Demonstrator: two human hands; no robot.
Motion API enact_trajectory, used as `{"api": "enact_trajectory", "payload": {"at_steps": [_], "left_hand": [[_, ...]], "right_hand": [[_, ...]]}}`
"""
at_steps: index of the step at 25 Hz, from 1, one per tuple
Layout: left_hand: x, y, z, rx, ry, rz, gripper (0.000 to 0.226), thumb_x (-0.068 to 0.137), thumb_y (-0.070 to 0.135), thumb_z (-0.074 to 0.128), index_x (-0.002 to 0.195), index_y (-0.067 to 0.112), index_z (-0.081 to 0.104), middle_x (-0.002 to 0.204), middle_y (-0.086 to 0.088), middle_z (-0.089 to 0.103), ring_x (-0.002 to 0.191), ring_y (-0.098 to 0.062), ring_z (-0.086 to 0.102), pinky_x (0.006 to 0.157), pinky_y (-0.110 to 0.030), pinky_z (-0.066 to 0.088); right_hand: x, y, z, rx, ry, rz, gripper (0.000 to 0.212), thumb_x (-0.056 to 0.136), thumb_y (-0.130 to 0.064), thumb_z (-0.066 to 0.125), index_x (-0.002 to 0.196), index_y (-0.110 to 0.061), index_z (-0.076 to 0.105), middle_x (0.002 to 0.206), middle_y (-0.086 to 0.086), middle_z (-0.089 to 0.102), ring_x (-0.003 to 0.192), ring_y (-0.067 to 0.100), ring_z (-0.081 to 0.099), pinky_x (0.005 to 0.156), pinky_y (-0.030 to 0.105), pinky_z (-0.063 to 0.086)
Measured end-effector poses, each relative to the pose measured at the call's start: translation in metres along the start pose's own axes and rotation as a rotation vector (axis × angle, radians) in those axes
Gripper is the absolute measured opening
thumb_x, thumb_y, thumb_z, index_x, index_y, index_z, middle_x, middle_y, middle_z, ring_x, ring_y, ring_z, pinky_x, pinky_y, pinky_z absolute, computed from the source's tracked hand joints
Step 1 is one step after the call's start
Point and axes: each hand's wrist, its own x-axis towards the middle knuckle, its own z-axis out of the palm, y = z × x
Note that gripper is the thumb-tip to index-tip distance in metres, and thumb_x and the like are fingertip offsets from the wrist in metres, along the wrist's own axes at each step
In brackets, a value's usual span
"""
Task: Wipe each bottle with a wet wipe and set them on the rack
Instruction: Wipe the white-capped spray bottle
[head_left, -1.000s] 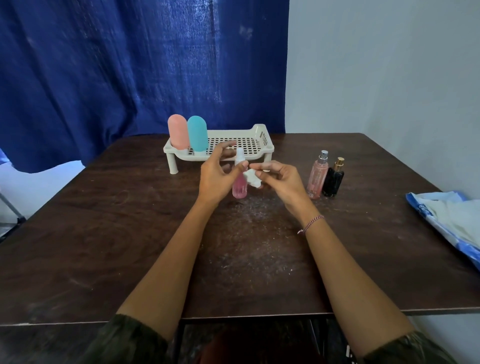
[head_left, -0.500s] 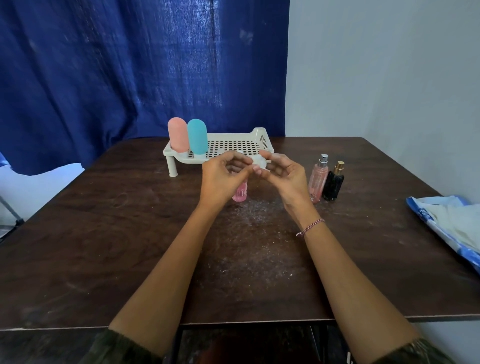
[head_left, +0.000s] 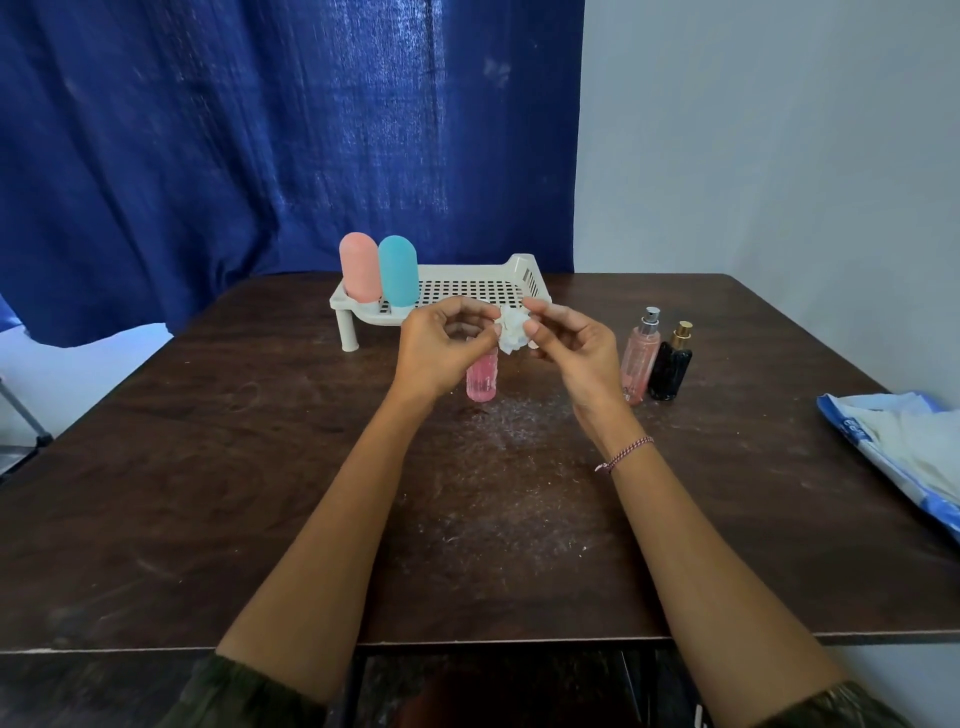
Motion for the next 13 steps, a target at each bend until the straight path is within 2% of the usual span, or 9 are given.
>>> {"api": "enact_trajectory", "payload": {"at_steps": [4, 9, 11, 13], "left_hand": [[0.001, 0.002, -0.007, -0.025, -0.070, -0.009, 0.020, 0.081, 0.000, 0.067, 0.090, 0.018, 0.068, 0.085, 0.006, 0.067, 0.081, -0.011, 0.066, 0.075, -0.023, 0.057], [0.002, 0.003, -0.012, -0.099, -0.127, -0.083, 0.029, 0.087, -0.002, 0.059, 0.086, 0.026, 0.068, 0.089, 0.011, 0.068, 0.071, 0.004, 0.065, 0.058, -0.008, 0.048], [0.002, 0.004, -0.014, -0.126, -0.147, -0.108, 0.030, 0.089, -0.002, 0.056, 0.085, 0.025, 0.069, 0.091, 0.012, 0.068, 0.069, 0.006, 0.065, 0.055, -0.008, 0.047], [0.004, 0.003, -0.016, -0.202, -0.182, -0.144, 0.033, 0.091, -0.003, 0.052, 0.084, 0.023, 0.070, 0.095, 0.011, 0.068, 0.076, 0.001, 0.068, 0.056, -0.012, 0.051]], "right_hand": [[0.002, -0.001, -0.003, 0.020, 0.000, -0.010, 0.031, 0.080, -0.007, 0.070, 0.107, -0.022, 0.067, 0.096, 0.002, 0.069, 0.085, 0.008, 0.063, 0.067, 0.017, 0.052], [0.003, -0.002, -0.004, 0.001, 0.026, -0.030, 0.032, 0.077, -0.008, 0.072, 0.106, -0.020, 0.068, 0.102, 0.010, 0.069, 0.091, 0.013, 0.063, 0.074, 0.023, 0.054], [0.003, -0.002, -0.004, -0.005, 0.040, -0.040, 0.032, 0.077, -0.008, 0.072, 0.107, -0.020, 0.068, 0.102, 0.011, 0.069, 0.092, 0.015, 0.063, 0.080, 0.027, 0.055], [0.002, -0.004, -0.003, 0.017, 0.033, -0.032, 0.031, 0.079, -0.009, 0.070, 0.109, -0.018, 0.067, 0.102, 0.008, 0.069, 0.093, 0.015, 0.063, 0.080, 0.027, 0.054]]}}
